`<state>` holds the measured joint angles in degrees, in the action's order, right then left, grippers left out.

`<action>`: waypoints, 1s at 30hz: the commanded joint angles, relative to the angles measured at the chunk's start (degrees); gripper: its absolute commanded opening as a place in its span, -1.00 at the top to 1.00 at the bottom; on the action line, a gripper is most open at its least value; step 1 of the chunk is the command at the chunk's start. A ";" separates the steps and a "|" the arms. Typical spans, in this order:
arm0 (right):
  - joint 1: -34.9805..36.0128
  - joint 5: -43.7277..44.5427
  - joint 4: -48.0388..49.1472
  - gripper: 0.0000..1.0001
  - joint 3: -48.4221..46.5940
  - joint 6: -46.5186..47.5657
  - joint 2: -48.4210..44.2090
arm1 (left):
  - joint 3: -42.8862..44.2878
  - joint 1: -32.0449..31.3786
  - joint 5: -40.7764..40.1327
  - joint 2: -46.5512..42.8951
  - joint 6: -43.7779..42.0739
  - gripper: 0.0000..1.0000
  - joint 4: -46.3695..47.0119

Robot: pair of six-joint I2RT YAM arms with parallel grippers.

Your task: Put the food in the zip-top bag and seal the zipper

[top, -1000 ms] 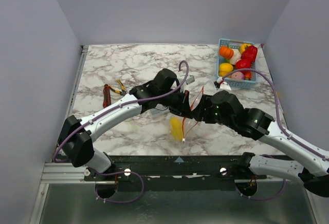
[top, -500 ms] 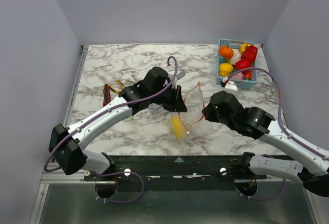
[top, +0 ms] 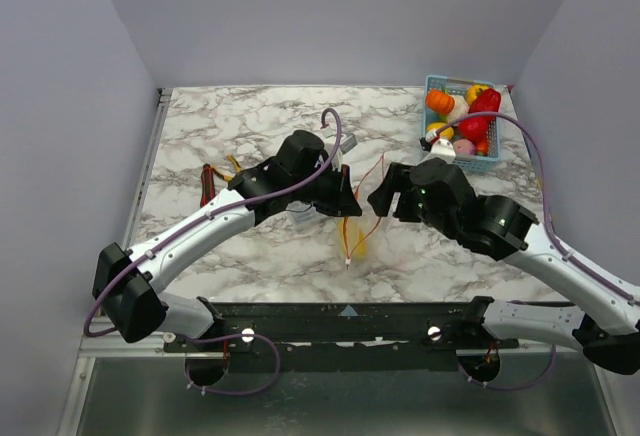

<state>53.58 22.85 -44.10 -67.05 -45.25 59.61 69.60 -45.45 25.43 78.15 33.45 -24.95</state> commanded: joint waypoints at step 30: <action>-51.86 -19.32 38.87 -0.99 -6.86 -7.02 34.78 | 0.09 0.99 4.32 1.39 1.35 1.00 1.59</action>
<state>6.92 15.42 -21.85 -77.89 -39.48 91.68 69.60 -44.80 27.73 78.87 34.35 -24.64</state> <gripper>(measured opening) 0.995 0.009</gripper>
